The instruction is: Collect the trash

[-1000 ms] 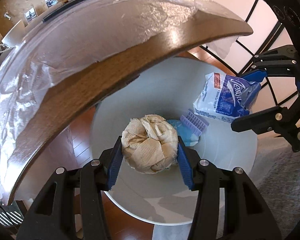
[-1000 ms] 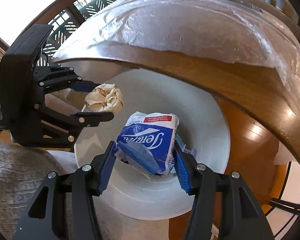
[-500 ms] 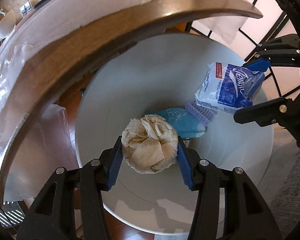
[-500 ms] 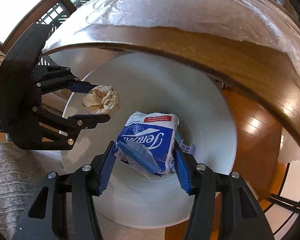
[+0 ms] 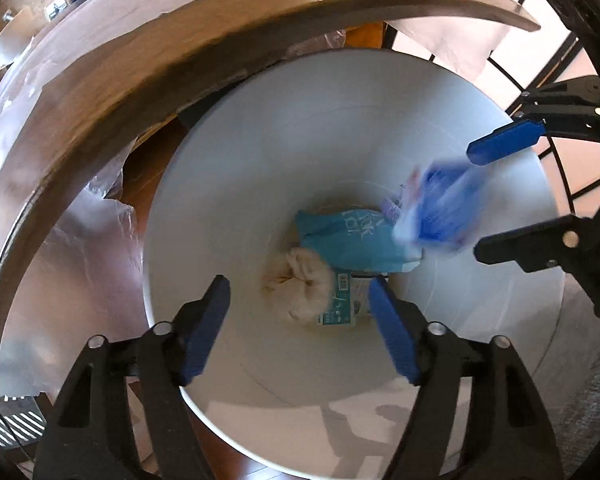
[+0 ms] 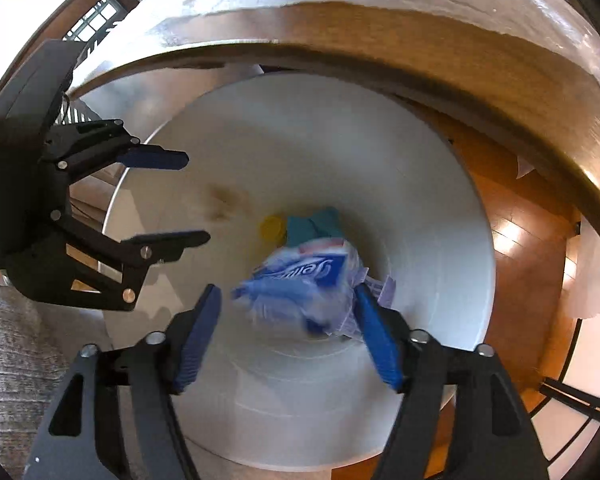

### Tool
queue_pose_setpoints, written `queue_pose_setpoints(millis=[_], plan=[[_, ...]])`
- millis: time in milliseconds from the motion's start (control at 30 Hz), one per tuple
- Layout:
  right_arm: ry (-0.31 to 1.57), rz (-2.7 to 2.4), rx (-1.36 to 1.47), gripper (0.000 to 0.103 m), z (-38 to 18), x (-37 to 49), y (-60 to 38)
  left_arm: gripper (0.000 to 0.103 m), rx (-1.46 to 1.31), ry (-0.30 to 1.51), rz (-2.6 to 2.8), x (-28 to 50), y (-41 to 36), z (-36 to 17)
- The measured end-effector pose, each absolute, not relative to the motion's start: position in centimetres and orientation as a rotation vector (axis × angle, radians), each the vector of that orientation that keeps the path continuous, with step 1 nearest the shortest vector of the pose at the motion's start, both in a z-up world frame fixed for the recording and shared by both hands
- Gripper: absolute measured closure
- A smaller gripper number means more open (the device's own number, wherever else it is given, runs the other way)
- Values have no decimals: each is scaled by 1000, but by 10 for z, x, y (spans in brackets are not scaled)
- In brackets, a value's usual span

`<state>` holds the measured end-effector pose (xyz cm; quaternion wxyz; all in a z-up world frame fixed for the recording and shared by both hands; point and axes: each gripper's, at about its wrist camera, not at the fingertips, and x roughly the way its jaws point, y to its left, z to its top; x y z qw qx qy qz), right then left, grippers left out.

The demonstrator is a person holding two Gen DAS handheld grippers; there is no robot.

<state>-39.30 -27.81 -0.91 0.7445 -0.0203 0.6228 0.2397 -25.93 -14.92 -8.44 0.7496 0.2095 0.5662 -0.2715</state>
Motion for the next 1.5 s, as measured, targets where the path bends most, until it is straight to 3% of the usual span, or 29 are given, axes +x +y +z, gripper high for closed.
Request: queue_pose_setpoints(millis=[233, 333, 400, 433, 467, 500, 633, 1000, 1500], plan=[[1342, 497, -12, 26, 9, -386, -283, 29, 447, 1234, -591, -250, -147, -72], [1279, 504, -5, 25, 41, -392, -287, 29, 414, 1170, -612, -251, -150, -36], [1197, 510, -8, 17, 69, -391, -291, 29, 359, 1112, -634, -250, -145, -3], [1133, 498, -16, 9, 88, -387, -294, 25, 330, 1075, -635, -246, -143, 14], [1079, 477, -24, 4, 102, -382, -298, 11, 308, 1031, -622, -242, -137, 30], [1017, 439, -29, 4, 116, -372, -302, 7, 282, 957, -586, -235, -131, 49], [914, 300, -29, 4, 127, -328, -328, 3, 193, 802, -428, -189, -107, 84], [928, 50, -21, 4, 70, -178, -416, 3, 93, 864, -95, -41, -38, 45], [974, -33, -8, 4, 31, -127, -450, 2, 13, 964, -26, -8, -13, 1]])
